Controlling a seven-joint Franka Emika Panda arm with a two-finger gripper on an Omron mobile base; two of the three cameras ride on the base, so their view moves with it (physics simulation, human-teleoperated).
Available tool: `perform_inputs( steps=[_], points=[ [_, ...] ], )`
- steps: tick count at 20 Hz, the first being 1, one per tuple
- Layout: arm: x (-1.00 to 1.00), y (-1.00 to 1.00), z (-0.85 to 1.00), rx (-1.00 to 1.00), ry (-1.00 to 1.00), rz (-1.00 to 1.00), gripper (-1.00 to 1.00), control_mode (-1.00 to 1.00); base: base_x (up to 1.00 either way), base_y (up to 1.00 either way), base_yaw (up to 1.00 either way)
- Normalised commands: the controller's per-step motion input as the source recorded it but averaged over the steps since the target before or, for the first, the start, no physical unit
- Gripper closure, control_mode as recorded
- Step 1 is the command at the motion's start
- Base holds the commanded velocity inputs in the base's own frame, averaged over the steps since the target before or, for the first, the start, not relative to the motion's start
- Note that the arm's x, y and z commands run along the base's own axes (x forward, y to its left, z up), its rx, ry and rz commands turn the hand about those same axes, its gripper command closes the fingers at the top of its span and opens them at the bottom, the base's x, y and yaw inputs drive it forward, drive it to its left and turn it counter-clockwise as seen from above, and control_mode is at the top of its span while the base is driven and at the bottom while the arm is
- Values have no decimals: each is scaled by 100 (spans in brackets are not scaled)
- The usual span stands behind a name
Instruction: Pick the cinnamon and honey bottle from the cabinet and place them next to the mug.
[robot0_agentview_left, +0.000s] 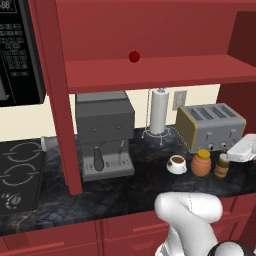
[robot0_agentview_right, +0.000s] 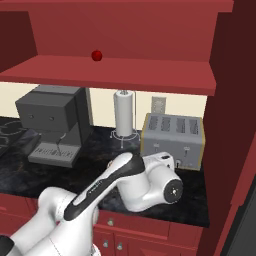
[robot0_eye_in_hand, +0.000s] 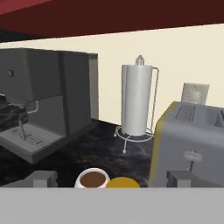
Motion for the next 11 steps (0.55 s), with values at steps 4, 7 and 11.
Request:
perform_inputs(
  steps=[4, 7, 11],
  points=[
    [-57, 100, 40, -5, 2, -11, -100, -100, 0, 0, 0],
    [-39, 89, 63, -8, 5, -6, -100, -100, 0, 0, 0],
    [-22, 84, 82, -8, 4, -1, -100, -100, 0, 0, 0]
  ],
)
